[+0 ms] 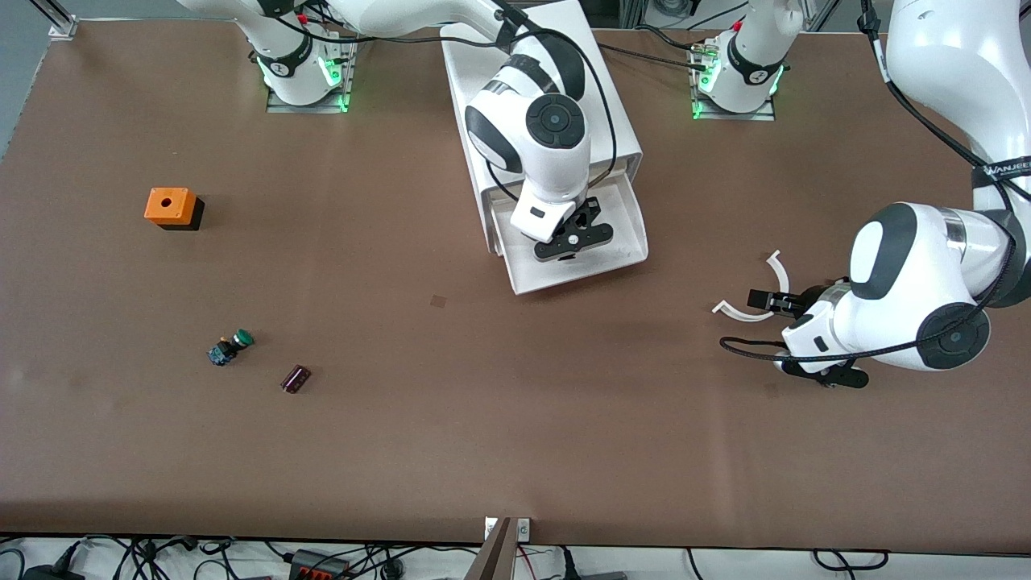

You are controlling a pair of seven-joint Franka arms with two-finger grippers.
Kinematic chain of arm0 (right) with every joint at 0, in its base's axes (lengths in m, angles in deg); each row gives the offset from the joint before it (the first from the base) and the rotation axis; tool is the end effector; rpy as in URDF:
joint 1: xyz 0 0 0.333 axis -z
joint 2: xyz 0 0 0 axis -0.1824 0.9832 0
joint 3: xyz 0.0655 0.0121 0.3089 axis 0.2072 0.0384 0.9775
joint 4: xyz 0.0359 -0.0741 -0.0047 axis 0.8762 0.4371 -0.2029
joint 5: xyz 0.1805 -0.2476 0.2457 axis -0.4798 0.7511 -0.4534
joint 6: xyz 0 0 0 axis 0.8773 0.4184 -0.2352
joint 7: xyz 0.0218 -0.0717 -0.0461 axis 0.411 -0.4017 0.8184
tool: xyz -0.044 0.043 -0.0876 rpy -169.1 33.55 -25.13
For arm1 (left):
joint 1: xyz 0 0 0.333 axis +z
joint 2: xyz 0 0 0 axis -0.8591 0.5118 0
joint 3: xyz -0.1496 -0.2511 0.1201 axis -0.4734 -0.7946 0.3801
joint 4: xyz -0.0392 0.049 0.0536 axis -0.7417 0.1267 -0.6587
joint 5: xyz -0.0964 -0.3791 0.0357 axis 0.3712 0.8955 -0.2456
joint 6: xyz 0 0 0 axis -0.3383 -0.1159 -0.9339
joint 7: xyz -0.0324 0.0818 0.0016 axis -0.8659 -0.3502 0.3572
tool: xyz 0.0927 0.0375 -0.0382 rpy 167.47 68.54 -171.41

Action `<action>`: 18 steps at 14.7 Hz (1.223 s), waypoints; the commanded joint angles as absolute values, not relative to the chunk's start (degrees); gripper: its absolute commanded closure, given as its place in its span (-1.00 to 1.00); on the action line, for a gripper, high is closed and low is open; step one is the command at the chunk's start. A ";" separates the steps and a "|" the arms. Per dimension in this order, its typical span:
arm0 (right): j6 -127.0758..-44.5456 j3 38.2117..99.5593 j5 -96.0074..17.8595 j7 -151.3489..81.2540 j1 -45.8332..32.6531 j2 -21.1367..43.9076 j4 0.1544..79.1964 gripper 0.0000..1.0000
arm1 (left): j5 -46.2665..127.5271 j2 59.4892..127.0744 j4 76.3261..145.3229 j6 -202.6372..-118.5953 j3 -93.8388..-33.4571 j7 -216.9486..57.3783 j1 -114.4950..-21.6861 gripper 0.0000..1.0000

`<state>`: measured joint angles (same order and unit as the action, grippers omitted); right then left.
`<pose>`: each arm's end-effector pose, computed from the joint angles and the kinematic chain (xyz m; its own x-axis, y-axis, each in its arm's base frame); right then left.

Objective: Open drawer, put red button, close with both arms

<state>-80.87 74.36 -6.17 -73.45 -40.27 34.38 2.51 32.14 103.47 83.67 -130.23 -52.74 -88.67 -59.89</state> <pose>0.4822 0.5989 0.3461 0.9608 0.2774 -0.0045 0.2762 -0.9580 -0.0774 0.6801 -0.0773 0.3701 0.9157 -0.1769 -0.3609 -0.1514 -0.9836 0.0982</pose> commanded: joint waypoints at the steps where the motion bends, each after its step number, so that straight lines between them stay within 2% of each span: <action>1: -81.20 74.42 -6.53 -74.80 -40.91 35.73 1.30 1.00 | 34.09 103.34 84.33 -131.69 -53.06 -88.52 -58.43 -1.00; 3: -81.11 74.42 -6.27 -74.53 -40.91 36.26 1.30 1.00 | 34.54 103.52 84.33 -131.78 -53.06 -88.35 -58.69 -1.00; 4: -81.02 74.42 -6.10 -74.62 -40.99 36.35 1.38 0.75 | 34.54 103.52 84.33 -131.78 -53.06 -88.00 -59.12 -1.00; 5: -80.50 74.34 -6.10 -74.53 -40.91 36.26 1.39 0.04 | 34.63 103.52 84.33 -131.78 -53.14 -87.91 -59.30 -1.00; 6: -80.32 74.16 -6.10 -74.45 -40.91 36.09 1.39 -0.99 | 34.80 103.43 84.33 -131.87 -53.23 -87.91 -59.74 -1.00; 12: -79.70 72.85 -6.18 -74.53 -38.28 32.67 1.03 -1.00 | 37.09 103.52 84.68 -134.50 -53.23 -87.91 -60.79 -1.00; 15: -79.61 72.31 -6.18 -74.44 -33.89 29.42 1.03 -1.00 | 40.93 102.82 89.23 -141.51 -53.32 -87.73 -61.50 -1.00; 18: -79.53 70.57 -5.83 -74.18 -30.81 28.97 1.12 -1.00 | 42.54 101.77 93.01 -146.88 -53.58 -82.93 -64.91 -1.00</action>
